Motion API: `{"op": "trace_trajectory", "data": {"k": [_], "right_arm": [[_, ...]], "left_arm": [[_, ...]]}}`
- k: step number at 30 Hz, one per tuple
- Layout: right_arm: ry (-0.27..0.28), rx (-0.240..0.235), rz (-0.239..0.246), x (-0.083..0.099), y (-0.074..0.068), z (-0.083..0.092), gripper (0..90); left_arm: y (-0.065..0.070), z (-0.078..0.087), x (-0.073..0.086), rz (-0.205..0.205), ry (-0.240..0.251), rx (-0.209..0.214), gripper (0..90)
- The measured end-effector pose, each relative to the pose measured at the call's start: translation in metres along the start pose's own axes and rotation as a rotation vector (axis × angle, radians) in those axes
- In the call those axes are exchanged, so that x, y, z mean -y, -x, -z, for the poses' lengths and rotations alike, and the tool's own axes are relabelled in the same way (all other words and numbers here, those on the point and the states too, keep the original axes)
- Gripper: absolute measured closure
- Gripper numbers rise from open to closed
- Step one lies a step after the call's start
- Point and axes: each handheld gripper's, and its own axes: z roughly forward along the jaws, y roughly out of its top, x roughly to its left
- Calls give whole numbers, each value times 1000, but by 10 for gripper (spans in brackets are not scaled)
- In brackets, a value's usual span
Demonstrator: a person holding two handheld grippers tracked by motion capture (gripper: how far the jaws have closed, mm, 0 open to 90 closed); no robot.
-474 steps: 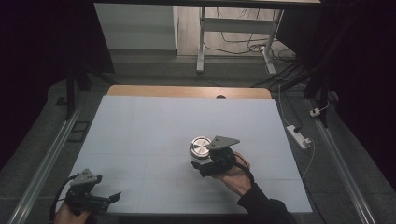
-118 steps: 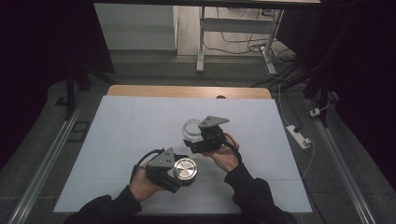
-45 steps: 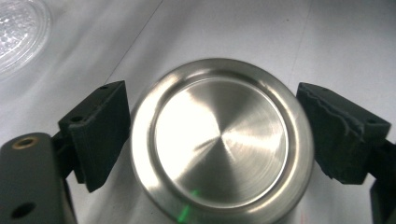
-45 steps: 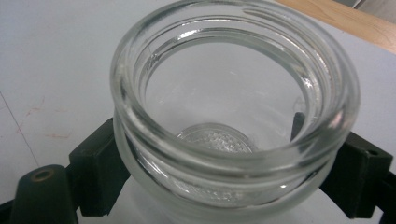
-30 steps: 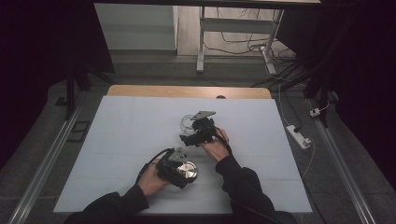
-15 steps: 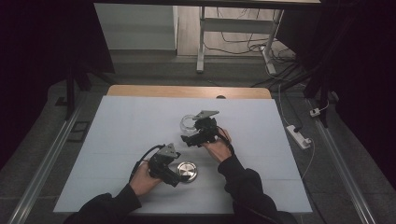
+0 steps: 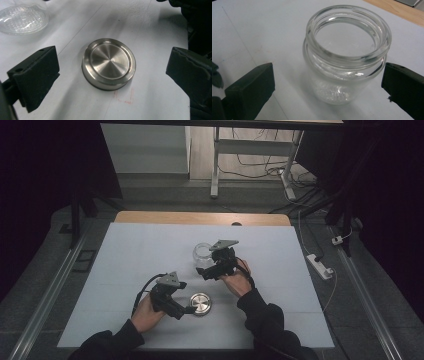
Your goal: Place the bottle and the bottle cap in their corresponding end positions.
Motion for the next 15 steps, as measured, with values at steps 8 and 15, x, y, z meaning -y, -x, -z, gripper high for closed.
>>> {"op": "trace_trajectory", "data": {"k": [8, 15], "right_arm": [[3, -10, 5, 5, -3, 8, 0], [-2, -36, 3, 10, -7, 14, 0]], "left_arm": [[0, 12, 4, 3, 17, -10, 0], [-1, 19, 8, 4, 20, -13, 0]]}}
